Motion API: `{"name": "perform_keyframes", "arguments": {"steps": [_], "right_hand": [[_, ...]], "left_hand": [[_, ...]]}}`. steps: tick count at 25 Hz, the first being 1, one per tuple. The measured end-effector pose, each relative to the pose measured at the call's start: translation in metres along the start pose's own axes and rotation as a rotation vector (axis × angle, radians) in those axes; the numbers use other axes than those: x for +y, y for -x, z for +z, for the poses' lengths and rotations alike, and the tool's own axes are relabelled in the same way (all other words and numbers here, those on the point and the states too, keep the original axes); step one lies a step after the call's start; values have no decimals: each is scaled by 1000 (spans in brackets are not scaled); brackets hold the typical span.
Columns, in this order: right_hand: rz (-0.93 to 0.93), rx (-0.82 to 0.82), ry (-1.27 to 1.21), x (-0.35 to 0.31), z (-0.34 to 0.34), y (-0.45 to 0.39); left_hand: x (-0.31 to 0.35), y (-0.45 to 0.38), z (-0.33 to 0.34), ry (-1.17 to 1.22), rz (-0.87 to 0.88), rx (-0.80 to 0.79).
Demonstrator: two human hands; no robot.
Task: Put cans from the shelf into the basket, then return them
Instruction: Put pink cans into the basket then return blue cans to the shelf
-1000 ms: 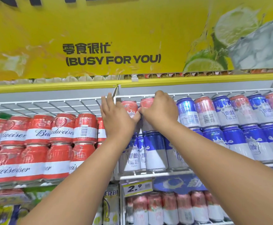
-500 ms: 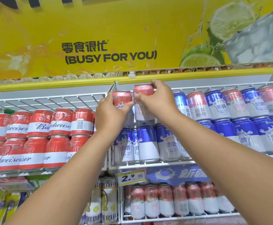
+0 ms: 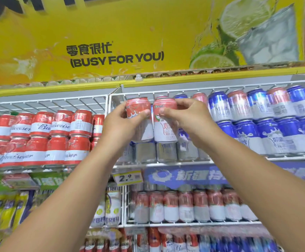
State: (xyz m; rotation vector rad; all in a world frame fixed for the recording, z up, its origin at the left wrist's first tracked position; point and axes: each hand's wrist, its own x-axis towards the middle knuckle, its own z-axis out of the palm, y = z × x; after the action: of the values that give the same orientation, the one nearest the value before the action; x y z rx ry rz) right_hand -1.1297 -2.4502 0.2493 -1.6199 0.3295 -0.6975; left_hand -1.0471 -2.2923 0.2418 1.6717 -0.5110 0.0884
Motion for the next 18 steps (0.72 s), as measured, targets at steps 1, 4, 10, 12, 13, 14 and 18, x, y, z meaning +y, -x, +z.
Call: {"name": "perform_keyframes", "arguments": {"steps": [1, 4, 10, 12, 13, 14, 18], "right_hand": [[-11, -14, -1, 5, -13, 12], [10, -50, 7, 30, -49, 43], [169, -57, 27, 96, -98, 112], [223, -43, 27, 118, -102, 133], [255, -36, 26, 131, -102, 143], [290, -28, 13, 142, -101, 152], [403, 37, -13, 195, -96, 194]], "left_hand": [[-1, 16, 6, 14, -26, -2], [-11, 63, 23, 24, -114, -71], [-58, 143, 49, 7, -293, -162], [-80, 162, 52, 17, -330, -208], [-93, 170, 53, 20, -348, -224], [-104, 177, 54, 21, -373, -231], [-158, 209, 54, 8, -442, -292]]}}
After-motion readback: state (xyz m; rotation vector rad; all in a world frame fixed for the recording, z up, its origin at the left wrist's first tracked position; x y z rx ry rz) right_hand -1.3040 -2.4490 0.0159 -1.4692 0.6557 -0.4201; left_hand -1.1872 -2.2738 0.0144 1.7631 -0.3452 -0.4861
